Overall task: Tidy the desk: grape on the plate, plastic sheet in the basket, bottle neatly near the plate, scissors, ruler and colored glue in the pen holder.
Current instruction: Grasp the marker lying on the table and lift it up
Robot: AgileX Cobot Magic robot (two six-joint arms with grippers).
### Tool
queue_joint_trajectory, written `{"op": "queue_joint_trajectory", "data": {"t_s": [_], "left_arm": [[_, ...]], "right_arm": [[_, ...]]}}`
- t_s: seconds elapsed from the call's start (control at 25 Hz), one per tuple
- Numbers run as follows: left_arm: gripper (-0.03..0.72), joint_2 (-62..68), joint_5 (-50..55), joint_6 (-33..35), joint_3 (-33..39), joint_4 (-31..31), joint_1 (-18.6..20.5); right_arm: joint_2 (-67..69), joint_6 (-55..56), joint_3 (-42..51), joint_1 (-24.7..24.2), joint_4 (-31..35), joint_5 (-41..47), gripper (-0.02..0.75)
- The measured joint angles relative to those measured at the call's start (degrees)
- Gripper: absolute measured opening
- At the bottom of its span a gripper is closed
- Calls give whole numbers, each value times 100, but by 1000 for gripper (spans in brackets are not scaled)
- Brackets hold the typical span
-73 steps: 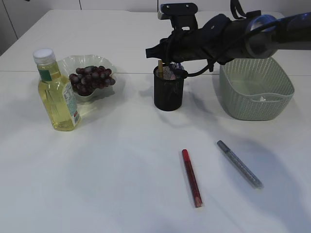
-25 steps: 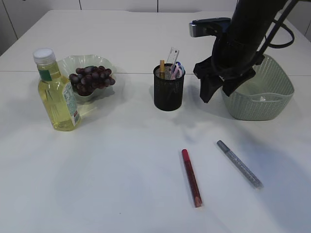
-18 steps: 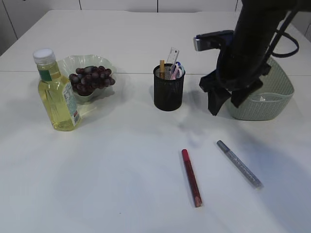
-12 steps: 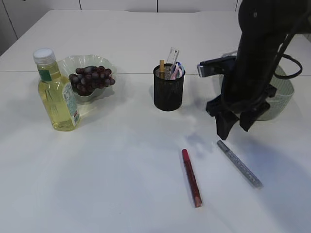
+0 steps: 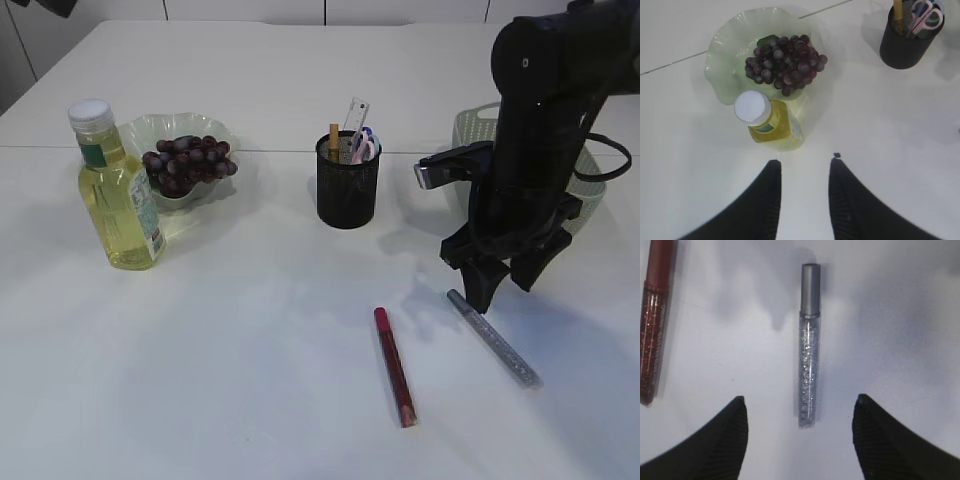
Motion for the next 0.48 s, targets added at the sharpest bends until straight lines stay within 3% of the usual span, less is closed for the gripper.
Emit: {"op": "queue_joint_trajectory", "data": {"t_s": [0.48], "left_arm": [[239, 1, 22, 0, 0, 4, 0]], "right_arm": [[442, -51, 0, 0, 0, -86, 512]]}}
